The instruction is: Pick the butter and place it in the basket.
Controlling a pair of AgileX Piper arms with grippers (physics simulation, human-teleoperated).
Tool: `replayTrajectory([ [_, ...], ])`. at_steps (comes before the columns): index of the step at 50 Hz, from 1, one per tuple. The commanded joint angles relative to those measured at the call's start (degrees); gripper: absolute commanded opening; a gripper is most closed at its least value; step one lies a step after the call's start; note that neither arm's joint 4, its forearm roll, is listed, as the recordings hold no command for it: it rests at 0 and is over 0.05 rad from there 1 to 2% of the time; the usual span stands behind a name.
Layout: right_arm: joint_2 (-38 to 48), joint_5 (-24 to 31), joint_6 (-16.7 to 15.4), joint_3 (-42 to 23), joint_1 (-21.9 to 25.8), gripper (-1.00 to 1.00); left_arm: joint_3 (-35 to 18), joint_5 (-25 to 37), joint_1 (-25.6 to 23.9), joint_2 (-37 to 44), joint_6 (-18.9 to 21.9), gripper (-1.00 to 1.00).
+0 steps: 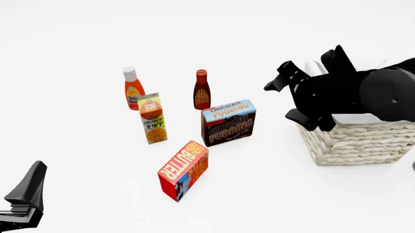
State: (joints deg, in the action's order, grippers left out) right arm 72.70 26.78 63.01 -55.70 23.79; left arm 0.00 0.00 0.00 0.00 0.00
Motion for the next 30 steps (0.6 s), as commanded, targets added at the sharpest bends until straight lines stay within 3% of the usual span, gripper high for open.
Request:
replayTrajectory([
  [1,-0.2,-0.5,-0.9,2.1,-1.6,1.00,0.0,0.0,0.0,0.0,0.0,1.00],
  [14,0.5,-0.5,-0.1,2.6,-2.2,1.00,0.0,0.0,0.0,0.0,0.0,1.00],
  [30,4.8,-4.2,0.9,4.1,1.1,1.00,0.0,0.0,0.0,0.0,0.0,1.00],
])
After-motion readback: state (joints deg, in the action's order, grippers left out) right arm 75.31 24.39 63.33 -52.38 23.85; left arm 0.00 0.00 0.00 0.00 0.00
